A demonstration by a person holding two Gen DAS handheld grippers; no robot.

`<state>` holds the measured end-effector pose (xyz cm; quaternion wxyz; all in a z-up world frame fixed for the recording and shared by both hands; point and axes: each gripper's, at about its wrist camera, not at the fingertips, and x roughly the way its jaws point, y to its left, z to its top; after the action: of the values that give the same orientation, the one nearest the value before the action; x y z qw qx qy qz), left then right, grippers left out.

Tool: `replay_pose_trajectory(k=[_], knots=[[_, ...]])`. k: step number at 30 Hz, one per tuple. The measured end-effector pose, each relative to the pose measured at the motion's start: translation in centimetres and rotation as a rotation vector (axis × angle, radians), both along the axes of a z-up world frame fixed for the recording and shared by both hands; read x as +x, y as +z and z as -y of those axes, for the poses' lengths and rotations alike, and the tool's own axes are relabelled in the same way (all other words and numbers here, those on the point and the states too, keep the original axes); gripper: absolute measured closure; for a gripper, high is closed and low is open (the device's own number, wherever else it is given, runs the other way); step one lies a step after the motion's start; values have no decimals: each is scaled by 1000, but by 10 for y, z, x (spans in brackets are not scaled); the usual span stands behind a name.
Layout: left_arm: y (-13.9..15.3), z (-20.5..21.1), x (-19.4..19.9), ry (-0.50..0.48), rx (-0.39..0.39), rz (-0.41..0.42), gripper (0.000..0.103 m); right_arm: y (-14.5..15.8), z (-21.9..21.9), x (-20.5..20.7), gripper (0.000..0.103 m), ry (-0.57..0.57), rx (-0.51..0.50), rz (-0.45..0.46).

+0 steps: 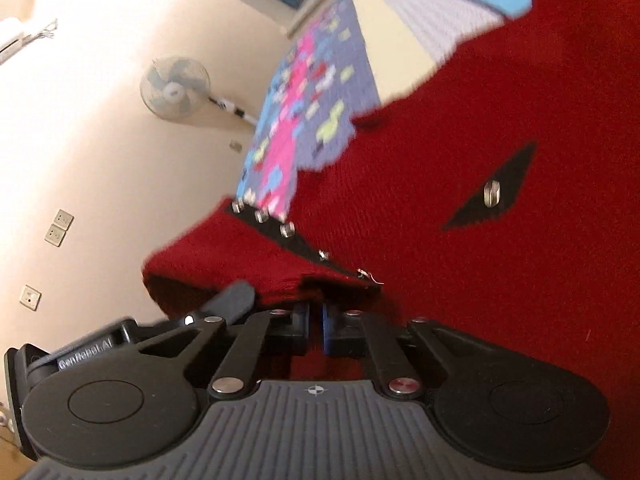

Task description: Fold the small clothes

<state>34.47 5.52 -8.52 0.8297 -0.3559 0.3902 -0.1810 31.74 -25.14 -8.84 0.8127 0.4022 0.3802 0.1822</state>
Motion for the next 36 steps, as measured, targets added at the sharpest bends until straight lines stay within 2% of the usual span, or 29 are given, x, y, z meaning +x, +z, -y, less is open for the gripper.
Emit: replay_pose_trajectory(k=[3, 6, 10, 12, 15, 16, 17, 19, 23, 25, 27, 28, 30, 31, 32, 34, 35, 36], knots=[[8, -1, 2, -27, 24, 0, 97, 18, 11, 2, 99, -54, -102, 83], [15, 3, 3, -90, 44, -4, 97, 33, 33, 9, 99, -158, -265, 115], [28, 0, 3, -148, 58, 45, 96, 41, 71, 19, 99, -312, -451, 91], [36, -6, 2, -144, 73, 73, 93, 38, 91, 24, 98, -371, -473, 46], [44, -24, 3, -55, 148, 85, 86, 25, 114, 34, 93, -406, -390, -53], [43, -34, 5, 2, 196, 60, 84, 20, 119, 35, 84, -402, -363, -80], [41, -42, 8, 51, 244, 31, 83, 15, 121, 35, 65, -393, -332, -102], [32, -61, 14, 156, 338, -44, 80, 4, 120, 37, 49, -381, -277, -146], [11, -91, 27, 270, 435, -181, 65, -3, 106, 33, 51, -362, -283, -172], [4, -100, 31, 292, 448, -210, 62, -2, 105, 33, 51, -363, -287, -170], [-2, -102, 34, 290, 444, -216, 57, -2, 106, 34, 57, -363, -304, -171], [-5, -102, 38, 282, 439, -211, 56, -2, 105, 34, 63, -361, -321, -170], [-9, -100, 40, 271, 435, -198, 54, -2, 104, 35, 83, -354, -361, -162], [-11, -98, 42, 266, 440, -190, 52, -2, 104, 37, 98, -342, -372, -158], [-12, -96, 44, 264, 452, -187, 51, -4, 105, 39, 102, -330, -367, -153], [-16, -92, 44, 255, 484, -196, 51, -4, 106, 43, 103, -313, -358, -126], [-18, -90, 45, 247, 499, -208, 56, 0, 106, 43, 103, -301, -364, -100], [-21, -88, 45, 232, 523, -223, 82, 4, 104, 44, 103, -284, -368, -58]])
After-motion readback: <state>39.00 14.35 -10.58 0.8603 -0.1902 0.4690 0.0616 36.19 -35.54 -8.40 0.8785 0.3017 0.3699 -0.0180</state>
